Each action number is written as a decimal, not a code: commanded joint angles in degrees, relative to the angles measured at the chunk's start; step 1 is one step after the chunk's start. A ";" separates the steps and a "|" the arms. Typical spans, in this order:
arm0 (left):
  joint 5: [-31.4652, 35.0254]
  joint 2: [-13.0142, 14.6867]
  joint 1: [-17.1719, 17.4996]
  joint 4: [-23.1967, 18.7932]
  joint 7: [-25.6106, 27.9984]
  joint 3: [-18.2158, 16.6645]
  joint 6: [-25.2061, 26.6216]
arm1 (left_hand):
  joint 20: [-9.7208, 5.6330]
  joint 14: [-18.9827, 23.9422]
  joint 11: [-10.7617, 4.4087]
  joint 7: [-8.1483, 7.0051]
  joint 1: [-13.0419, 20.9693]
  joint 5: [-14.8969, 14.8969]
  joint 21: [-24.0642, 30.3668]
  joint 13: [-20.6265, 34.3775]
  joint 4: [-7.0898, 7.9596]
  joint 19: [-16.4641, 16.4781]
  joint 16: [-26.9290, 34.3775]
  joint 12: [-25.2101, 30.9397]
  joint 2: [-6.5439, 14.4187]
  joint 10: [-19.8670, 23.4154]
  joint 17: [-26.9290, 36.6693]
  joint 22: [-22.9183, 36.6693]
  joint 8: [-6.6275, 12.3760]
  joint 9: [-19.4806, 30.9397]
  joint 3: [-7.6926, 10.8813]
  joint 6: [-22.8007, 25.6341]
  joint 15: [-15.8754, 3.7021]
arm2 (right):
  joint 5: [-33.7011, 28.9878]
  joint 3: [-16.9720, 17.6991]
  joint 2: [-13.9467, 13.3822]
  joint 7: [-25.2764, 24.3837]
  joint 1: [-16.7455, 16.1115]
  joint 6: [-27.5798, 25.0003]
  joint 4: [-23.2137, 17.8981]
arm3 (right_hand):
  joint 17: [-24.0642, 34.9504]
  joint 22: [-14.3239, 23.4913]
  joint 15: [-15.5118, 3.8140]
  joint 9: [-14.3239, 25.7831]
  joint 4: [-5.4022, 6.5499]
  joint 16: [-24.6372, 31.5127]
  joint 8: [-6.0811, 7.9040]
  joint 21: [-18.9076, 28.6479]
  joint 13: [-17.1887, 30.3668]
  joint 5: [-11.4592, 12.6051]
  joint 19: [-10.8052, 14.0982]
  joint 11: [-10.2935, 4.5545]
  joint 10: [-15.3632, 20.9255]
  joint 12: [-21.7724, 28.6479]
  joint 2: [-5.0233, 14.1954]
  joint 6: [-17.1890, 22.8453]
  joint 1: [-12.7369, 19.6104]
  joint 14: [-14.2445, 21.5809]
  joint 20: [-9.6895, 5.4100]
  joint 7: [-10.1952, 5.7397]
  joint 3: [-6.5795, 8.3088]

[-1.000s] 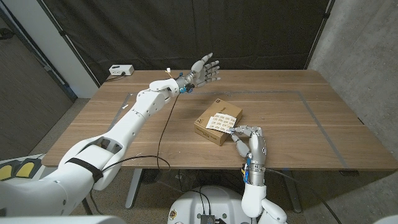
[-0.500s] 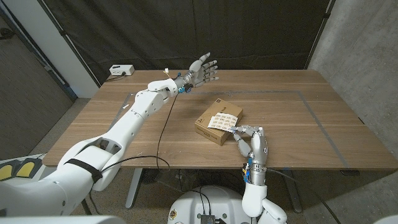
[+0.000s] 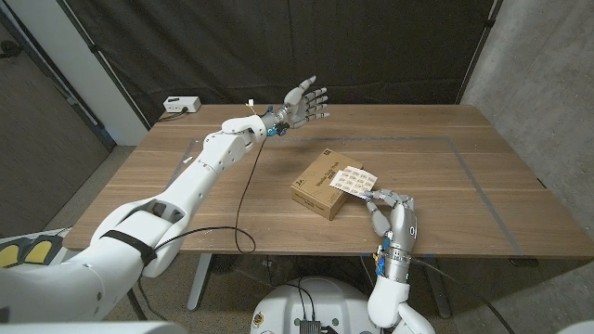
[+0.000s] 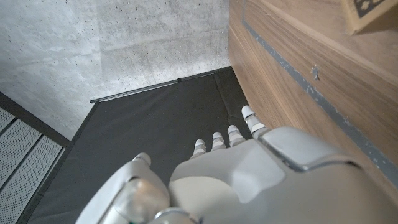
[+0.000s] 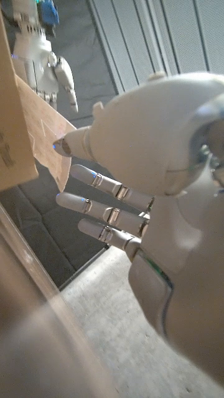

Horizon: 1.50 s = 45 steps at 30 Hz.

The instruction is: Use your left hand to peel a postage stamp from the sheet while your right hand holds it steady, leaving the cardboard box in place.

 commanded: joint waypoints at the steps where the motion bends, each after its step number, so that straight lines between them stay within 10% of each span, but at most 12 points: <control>1: 0.01 -2.29 -3.05 5.32 -3.82 1.05 -1.28 | 0.09 -5.66 0.46 -0.57 -0.46 0.43 -0.10 0.24 0.19 -9.56 0.12 -0.04 2.78 -4.05 0.16 0.12 -0.01 0.19 -0.38 -3.83 0.27 | 1.86 -3.27 -3.56 4.34 -11.93 -11.64 -16.36 | -1.37 -0.24 -10.06 1.33 -0.12 -2.12 0.66 -0.80 -0.13 -0.24 -0.22 0.01 -1.08 -0.43 1.00 -0.45 -0.27 -0.86 -6.19 -0.16 -0.74; 15: 0.94 -4.45 -5.17 11.00 -5.96 1.22 -5.52 | -0.24 -6.17 0.13 -2.18 0.47 0.61 -0.49 0.25 -0.63 -10.20 -0.05 -0.12 2.25 -4.44 0.05 -0.01 0.13 0.16 -0.63 -3.80 0.04 | 3.00 -4.08 -8.08 1.76 -9.98 -15.80 -19.71 | -0.81 -0.43 -10.17 3.84 0.15 -3.44 0.94 -3.19 1.08 -1.14 0.76 0.10 -1.50 0.10 1.81 -1.15 0.21 -0.54 -7.92 -0.20 -1.96; 19: 2.19 -3.69 -4.06 9.54 -3.91 0.65 -8.79 | -0.26 -5.40 -0.52 -5.62 5.02 0.29 -0.73 0.27 -3.62 -9.48 0.14 0.47 1.25 -3.16 -0.17 -0.34 1.70 0.12 0.36 0.91 0.64 | 2.06 -3.92 -10.06 -0.70 -7.09 -15.05 -19.23 | -0.42 -0.40 -10.18 4.90 0.33 -4.06 0.99 -4.26 1.41 -1.44 1.82 0.12 -1.51 0.09 2.10 -1.25 0.46 -0.33 -8.25 -0.19 -2.56; 31: 10.53 1.14 -1.59 3.87 4.02 1.12 -20.20 | 1.08 0.23 -1.39 -4.60 24.44 -6.59 -1.05 0.46 -15.15 -6.60 0.87 2.49 3.43 6.88 0.00 -0.03 6.33 0.54 7.42 22.60 1.76 | 0.30 -0.11 -8.45 -0.97 0.92 -6.71 -16.86 | 0.34 -0.22 -10.21 6.42 0.90 -5.53 0.47 -6.50 1.41 -1.60 3.73 0.06 -1.02 -0.74 2.72 -1.48 1.01 -0.01 -8.78 -0.22 -3.79; 45: 16.55 5.73 0.08 -0.99 8.77 2.50 -25.74 | 1.73 4.38 -2.97 -5.21 34.76 -9.06 0.01 0.54 -19.63 -2.50 1.34 2.89 4.06 11.71 0.00 0.00 8.11 0.64 12.37 33.01 1.48 | 21.20 -3.31 -11.12 4.93 6.16 2.54 -14.01 | 0.90 0.03 -10.07 6.79 1.64 -6.98 -0.63 -8.35 2.05 -1.47 4.42 -0.28 -0.58 -2.29 2.95 -0.93 1.64 -0.55 -8.93 -0.23 -5.12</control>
